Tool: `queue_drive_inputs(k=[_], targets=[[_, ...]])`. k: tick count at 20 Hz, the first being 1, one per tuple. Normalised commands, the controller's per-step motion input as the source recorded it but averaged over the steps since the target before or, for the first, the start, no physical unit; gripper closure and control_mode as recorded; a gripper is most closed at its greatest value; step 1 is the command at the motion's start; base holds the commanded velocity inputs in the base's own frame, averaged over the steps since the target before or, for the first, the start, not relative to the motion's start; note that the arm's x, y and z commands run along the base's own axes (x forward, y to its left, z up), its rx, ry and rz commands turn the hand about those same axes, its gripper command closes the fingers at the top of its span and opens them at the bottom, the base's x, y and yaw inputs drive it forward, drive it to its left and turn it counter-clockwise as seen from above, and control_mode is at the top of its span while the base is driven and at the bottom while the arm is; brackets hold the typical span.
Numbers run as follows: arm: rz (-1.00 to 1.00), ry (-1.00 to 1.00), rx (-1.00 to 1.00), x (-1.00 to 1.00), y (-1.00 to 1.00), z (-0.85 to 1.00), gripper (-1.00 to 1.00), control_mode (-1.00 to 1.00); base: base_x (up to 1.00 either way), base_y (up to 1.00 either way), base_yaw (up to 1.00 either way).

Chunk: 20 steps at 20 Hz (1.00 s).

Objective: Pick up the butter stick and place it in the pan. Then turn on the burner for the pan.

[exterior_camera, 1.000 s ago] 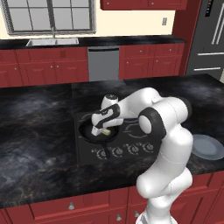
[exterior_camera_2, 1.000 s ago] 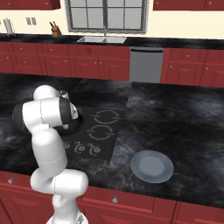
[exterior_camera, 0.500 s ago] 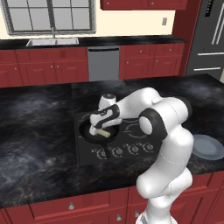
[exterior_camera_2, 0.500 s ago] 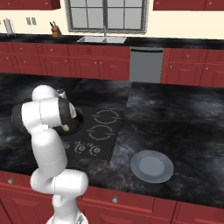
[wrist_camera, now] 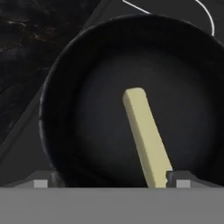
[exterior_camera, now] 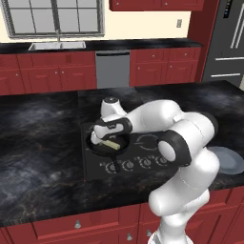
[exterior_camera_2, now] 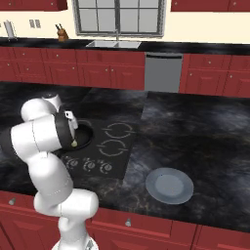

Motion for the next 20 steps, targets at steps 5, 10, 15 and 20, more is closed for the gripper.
queue_drive_inputs(k=[5,10,15,20], targets=[[-0.33,0.13,0.0,-0.64,0.0,0.14,-1.0,-1.0,0.0,0.0,0.0],[-0.31,0.15,0.0,-0.59,0.0,0.03,-1.0,-1.0,0.0,0.0,0.0],[-0.23,0.07,0.0,-0.5,-0.01,-0.15,-1.0,-1.0,0.0,0.0,0.0],[-0.17,0.0,0.0,-0.36,-0.1,-0.46,-1.0,-1.0,0.0,0.0,0.0]])
